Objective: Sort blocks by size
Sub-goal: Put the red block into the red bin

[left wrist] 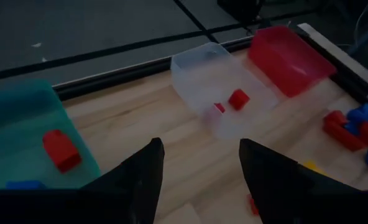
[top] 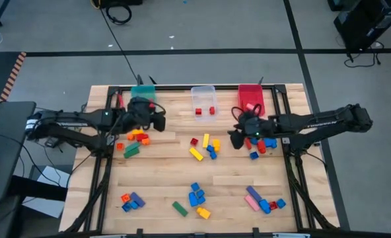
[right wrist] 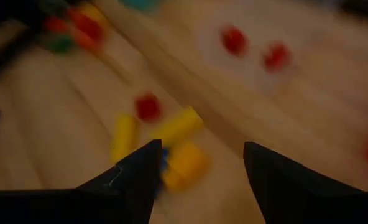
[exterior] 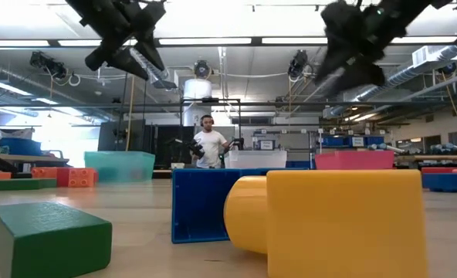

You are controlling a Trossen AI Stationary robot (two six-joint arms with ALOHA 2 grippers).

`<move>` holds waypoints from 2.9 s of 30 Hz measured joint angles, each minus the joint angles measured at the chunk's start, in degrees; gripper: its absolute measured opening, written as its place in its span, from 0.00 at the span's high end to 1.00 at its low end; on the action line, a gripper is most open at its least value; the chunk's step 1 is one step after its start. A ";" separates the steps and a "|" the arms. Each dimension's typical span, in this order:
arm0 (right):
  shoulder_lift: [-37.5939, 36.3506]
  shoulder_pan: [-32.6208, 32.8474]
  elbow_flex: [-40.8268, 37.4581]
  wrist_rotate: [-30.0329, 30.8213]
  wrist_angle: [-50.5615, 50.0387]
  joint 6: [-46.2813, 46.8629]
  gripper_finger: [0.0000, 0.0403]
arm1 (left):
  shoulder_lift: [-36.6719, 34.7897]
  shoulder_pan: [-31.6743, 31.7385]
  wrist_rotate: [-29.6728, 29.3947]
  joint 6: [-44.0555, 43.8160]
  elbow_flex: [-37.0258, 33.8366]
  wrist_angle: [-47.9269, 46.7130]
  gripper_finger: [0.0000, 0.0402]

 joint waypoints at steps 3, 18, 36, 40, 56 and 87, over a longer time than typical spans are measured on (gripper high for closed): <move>1.04 -1.13 1.98 -3.66 -11.32 7.90 0.40 | 0.92 -1.34 -0.63 -1.25 0.00 0.74 0.46; 18.14 -2.40 2.25 -16.80 -21.56 19.59 0.49 | 1.76 -1.32 -1.10 -1.05 -0.02 2.53 0.46; 29.63 -2.45 2.25 -12.86 -20.91 21.23 0.55 | 1.75 -1.32 -1.08 2.37 -0.02 2.12 0.46; 30.96 -2.45 2.36 -11.80 -19.72 21.24 0.62 | 1.75 -1.32 -1.08 3.84 -0.02 2.12 0.46; 24.27 -1.38 3.41 -18.37 -16.52 14.71 0.82 | 1.75 -1.30 -1.60 9.44 -0.02 2.32 0.46; 15.34 -33.56 23.49 -6.79 -21.69 -15.30 0.82 | 1.75 -1.30 -1.62 10.46 -0.02 2.36 0.46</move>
